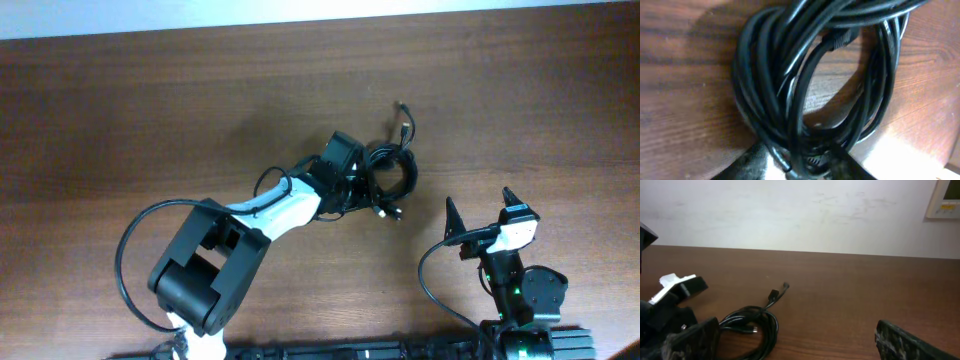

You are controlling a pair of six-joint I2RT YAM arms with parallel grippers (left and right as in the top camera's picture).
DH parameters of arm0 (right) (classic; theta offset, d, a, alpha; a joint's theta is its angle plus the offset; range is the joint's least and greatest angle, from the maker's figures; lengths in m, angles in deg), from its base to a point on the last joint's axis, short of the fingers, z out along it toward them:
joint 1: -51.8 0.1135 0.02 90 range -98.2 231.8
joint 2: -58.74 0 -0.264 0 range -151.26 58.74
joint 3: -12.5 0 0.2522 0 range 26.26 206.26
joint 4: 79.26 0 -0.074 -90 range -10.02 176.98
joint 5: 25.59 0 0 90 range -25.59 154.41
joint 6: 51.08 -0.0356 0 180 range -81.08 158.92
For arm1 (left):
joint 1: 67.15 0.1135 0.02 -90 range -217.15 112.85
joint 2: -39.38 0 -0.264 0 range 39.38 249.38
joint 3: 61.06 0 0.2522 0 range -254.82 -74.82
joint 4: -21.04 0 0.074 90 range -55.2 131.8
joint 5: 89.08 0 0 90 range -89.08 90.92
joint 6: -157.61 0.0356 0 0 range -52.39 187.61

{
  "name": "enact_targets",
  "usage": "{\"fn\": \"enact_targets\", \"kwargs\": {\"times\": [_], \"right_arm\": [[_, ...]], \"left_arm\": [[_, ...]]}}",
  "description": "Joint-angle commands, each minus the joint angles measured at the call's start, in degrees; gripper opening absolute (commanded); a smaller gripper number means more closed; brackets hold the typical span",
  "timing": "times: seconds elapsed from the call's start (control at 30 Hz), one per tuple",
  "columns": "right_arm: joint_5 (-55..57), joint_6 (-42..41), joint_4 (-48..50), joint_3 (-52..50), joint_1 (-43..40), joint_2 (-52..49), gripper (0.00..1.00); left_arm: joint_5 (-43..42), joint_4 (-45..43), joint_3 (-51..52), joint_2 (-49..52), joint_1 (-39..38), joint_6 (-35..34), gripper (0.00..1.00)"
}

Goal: Untangle cables
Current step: 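Reach the left gripper to the black cable bundle and grasp it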

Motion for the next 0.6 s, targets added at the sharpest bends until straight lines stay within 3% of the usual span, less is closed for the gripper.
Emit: {"fn": "enact_targets", "kwargs": {"times": [0.0,0.03,0.13,0.33,0.4,0.57], "right_arm": [[0.5,0.0,-0.1,-0.5,0.5,0.4,0.98],[0.5,0.0,-0.1,-0.5,0.5,0.4,0.98],[0.5,0.0,-0.1,-0.5,0.5,0.4,0.98],[0.5,0.0,-0.1,-0.5,0.5,0.4,0.98],[0.5,0.0,-0.1,-0.5,0.5,0.4,0.98],[0.5,0.0,-0.1,-0.5,0.5,0.4,0.98]], "left_arm": [[7.1,0.3,-0.8,1.2,0.0,-0.3,0.08],[7.6,0.7,-0.8,1.2,0.2,0.2,0.0],[7.3,3.9,-1.1,0.7,1.0,4.3,0.0],[12.7,22.7,-4.6,-6.2,5.1,17.0,0.0],[20.6,31.1,-6.2,-11.9,6.5,24.4,0.0],[28.9,39.0,-6.3,-20.3,6.9,45.2,0.01]]}}
